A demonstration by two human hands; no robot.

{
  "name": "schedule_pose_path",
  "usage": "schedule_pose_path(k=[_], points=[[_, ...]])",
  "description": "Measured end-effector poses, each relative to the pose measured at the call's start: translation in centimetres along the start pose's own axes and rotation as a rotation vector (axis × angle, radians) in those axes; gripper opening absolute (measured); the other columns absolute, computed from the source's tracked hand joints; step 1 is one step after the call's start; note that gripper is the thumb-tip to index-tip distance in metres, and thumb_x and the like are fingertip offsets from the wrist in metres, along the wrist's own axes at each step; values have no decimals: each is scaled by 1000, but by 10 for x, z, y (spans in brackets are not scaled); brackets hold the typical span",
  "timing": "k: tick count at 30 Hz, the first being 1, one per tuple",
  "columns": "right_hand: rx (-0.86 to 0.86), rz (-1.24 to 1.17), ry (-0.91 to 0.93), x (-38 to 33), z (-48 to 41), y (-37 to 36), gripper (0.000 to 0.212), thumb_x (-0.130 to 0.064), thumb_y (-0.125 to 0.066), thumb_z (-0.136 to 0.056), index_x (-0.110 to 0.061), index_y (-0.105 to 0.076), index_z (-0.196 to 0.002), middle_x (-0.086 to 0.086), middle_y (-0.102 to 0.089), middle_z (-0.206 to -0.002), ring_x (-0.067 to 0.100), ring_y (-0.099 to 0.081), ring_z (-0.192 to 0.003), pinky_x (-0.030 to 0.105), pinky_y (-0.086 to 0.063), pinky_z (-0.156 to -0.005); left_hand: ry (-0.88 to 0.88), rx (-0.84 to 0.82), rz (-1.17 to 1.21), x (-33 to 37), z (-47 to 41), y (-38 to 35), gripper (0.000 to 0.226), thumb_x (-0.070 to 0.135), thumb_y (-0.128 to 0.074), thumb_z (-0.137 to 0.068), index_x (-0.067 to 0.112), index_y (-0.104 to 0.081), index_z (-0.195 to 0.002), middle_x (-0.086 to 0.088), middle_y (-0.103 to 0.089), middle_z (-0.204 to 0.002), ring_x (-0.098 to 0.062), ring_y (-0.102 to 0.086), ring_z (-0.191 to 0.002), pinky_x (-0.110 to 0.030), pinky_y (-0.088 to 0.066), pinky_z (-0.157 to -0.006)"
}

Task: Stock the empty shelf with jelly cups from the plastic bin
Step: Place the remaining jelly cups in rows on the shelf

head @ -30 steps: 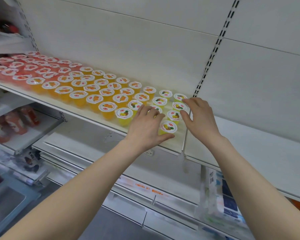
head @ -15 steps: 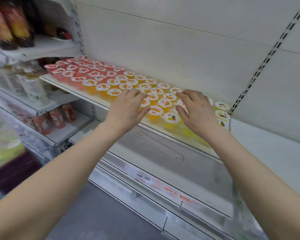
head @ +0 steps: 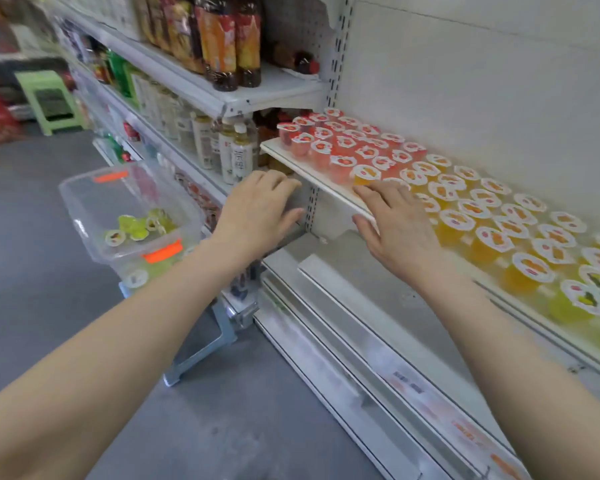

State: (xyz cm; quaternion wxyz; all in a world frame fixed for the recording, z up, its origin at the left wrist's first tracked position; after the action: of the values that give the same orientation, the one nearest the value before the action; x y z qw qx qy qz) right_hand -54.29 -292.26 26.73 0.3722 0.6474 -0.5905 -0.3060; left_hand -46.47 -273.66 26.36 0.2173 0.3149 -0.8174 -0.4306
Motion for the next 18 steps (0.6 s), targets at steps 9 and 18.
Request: schedule_pose_path(k=[9,18], points=[[-82,-190,200,-132,-65,-110,43,-31,-48,-94,-7,-57,-128,13,-57,-123,33,-52,-113,43,-41,-95,290,-98,-32,-152,91,-20,46,44,-46,-91,13,-60,-121,-8,-61,-109,-32,-57,-100,-44,-49,-83],[-208,-362,402,-215,-140,-235,44,-30,-45,-92,-4,-60,-124,15,-61,-119,33,-56,-108,37,-37,-97,647,-159,-25,-281,156,-46,36,28,-63,-91,13,-60,-124,-9,-60,-115,-34,-54,-106,-46,-49,-88]])
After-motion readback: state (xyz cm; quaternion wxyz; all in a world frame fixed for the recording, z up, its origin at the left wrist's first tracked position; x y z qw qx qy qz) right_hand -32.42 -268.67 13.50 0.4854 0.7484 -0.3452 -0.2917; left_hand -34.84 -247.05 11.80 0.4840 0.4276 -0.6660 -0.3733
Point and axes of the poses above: each hand's wrist, its own z-axis away from the middle knuckle, its own y-axis out of the back of the hand, x = y × z, the point moved 6 cm from there along -z, towards the middle knuckle
